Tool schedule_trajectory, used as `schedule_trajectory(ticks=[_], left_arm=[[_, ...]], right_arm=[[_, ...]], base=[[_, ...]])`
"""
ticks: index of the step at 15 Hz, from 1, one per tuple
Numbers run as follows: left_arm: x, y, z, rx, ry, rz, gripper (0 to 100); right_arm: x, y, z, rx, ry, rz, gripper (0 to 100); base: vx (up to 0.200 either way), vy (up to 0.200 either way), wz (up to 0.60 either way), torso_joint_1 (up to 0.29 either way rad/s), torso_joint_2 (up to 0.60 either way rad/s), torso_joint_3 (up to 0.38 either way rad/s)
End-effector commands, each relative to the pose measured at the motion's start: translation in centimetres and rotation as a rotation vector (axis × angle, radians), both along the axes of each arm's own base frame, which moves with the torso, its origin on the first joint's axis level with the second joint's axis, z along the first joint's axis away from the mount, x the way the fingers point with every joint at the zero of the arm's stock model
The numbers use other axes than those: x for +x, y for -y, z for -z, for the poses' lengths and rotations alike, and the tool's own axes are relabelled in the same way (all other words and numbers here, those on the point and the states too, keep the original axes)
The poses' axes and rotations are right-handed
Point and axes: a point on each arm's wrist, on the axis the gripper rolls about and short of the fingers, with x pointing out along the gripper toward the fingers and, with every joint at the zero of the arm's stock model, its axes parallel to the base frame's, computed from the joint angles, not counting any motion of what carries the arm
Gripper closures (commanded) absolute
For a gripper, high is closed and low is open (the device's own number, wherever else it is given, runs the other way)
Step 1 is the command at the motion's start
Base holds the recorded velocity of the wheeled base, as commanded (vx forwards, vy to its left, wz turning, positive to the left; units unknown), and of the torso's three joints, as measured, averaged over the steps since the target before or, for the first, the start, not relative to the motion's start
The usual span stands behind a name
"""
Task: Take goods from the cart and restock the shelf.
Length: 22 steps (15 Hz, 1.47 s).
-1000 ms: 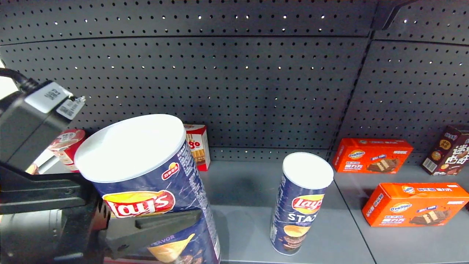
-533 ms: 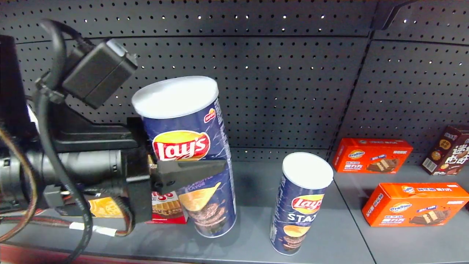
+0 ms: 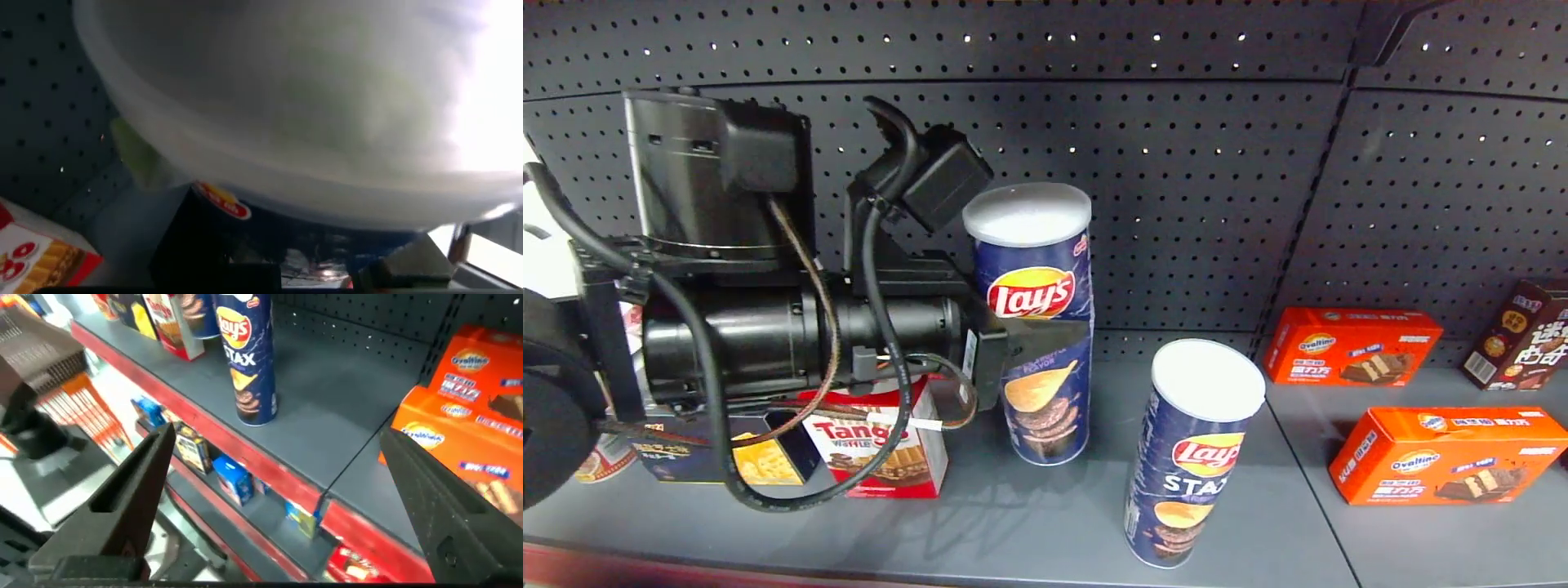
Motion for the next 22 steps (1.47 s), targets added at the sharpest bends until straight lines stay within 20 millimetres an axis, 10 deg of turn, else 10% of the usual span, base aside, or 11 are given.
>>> schedule_trajectory(ticks=[1, 22], left_arm=[[1.2, 0.8, 1.4, 0.03, -0.036, -0.011, 100], [9.3, 5.3, 4.7, 0.027, -0.031, -0.029, 100]], right_arm=[[1.6, -0.9, -0.2, -0.041, -0.044, -0.01, 0], [4.3, -2.3, -2.2, -0.002, 0.026, -0.004, 0]], base=[[0.0, 0.0, 0.0, 0.0, 0.0, 0.0], [0.0, 0.0, 0.0, 0.0, 0.0, 0.0]])
